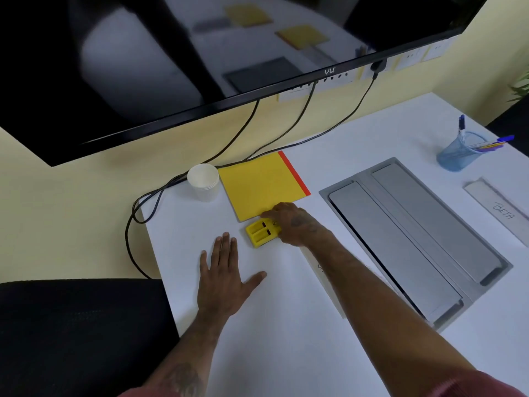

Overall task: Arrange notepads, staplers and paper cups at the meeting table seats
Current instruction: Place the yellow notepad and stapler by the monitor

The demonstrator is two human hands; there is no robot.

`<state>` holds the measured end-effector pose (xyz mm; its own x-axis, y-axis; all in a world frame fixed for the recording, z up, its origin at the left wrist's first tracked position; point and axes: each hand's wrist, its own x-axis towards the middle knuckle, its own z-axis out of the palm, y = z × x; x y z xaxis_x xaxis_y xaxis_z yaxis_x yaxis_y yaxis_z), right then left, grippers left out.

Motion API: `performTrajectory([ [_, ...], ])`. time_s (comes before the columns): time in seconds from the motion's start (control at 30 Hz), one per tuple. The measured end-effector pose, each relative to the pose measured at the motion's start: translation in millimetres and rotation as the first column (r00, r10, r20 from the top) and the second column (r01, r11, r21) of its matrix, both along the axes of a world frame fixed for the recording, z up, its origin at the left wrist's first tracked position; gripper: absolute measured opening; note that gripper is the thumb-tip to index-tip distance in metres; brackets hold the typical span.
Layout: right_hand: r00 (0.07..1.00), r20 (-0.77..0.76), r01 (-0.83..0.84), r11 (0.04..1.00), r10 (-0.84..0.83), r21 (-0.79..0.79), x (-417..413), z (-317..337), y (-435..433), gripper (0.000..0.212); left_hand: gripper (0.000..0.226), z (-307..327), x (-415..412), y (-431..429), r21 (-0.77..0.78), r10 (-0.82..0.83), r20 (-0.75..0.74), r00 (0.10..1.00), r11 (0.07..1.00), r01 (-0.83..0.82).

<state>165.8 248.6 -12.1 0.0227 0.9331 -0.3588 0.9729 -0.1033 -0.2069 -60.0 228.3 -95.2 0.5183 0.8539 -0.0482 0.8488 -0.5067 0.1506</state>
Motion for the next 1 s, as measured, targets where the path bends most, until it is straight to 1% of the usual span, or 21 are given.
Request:
performTrajectory([
  [0.1, 0.998, 0.063, -0.01, 0.998, 0.006, 0.067, 1.7, -0.5, 0.4, 0.066, 0.107, -3.0, -0.4, 0.3, 0.009, -0.007, 0.019, 1.0, 1.0, 0.007],
  [0.2, 0.996, 0.079, 0.02, 0.99, -0.032, 0.143, 8.8, 5.3, 4.1, 0.067, 0.104, -4.4, 2.8, 2.9, 0.039, -0.019, 0.041, 0.999, 0.999, 0.017],
  [0.3, 0.987, 0.1, 0.098, 0.965, -0.125, 0.244, 24.9, 16.6, 8.6, 0.066, 0.095, 0.6, 19.3, 16.4, 0.111, -0.048, 0.093, 0.995, 0.993, 0.037],
  [0.4, 0.966, 0.121, 0.185, 0.94, -0.228, 0.287, 47.0, 25.3, 12.7, 0.067, 0.086, 11.5, 49.0, 38.0, 0.145, -0.097, 0.125, 0.987, 0.986, 0.079],
  [0.47, 0.948, 0.124, 0.243, 0.919, -0.292, 0.311, 61.2, 29.4, 14.1, 0.066, 0.08, 14.8, 67.7, 51.8, 0.139, -0.12, 0.107, 0.987, 0.985, 0.104],
  [0.57, 0.924, 0.105, 0.311, 0.881, -0.369, 0.357, 80.2, 30.9, 17.4, 0.06, 0.075, 9.9, 87.5, 68.3, 0.088, -0.095, 0.058, 0.994, 0.992, 0.089],
  [0.67, 0.89, 0.038, 0.409, 0.833, -0.454, 0.371, 95.6, 28.1, 25.1, 0.055, 0.072, -0.3, 100.2, 75.4, 0.059, -0.084, 0.013, 0.996, 0.995, 0.083],
  [0.77, 0.852, 0.038, 0.474, 0.799, -0.523, 0.37, 106.8, 18.9, 35.3, 0.051, 0.073, -5.5, 104.7, 74.8, 0.07, -0.077, -0.023, 0.997, 0.994, 0.079],
  [0.93, 0.808, -0.036, 0.567, 0.759, -0.589, 0.32, 113.3, -1.0, 51.6, 0.046, 0.072, -6.8, 103.4, 74.0, 0.08, -0.069, 0.013, 0.997, 0.994, 0.068],
  [1.0, 0.796, -0.048, 0.586, 0.75, -0.603, 0.308, 112.7, -10.0, 57.9, 0.043, 0.072, -6.6, 103.9, 73.1, 0.08, -0.07, 0.005, 0.998, 0.994, 0.069],
])
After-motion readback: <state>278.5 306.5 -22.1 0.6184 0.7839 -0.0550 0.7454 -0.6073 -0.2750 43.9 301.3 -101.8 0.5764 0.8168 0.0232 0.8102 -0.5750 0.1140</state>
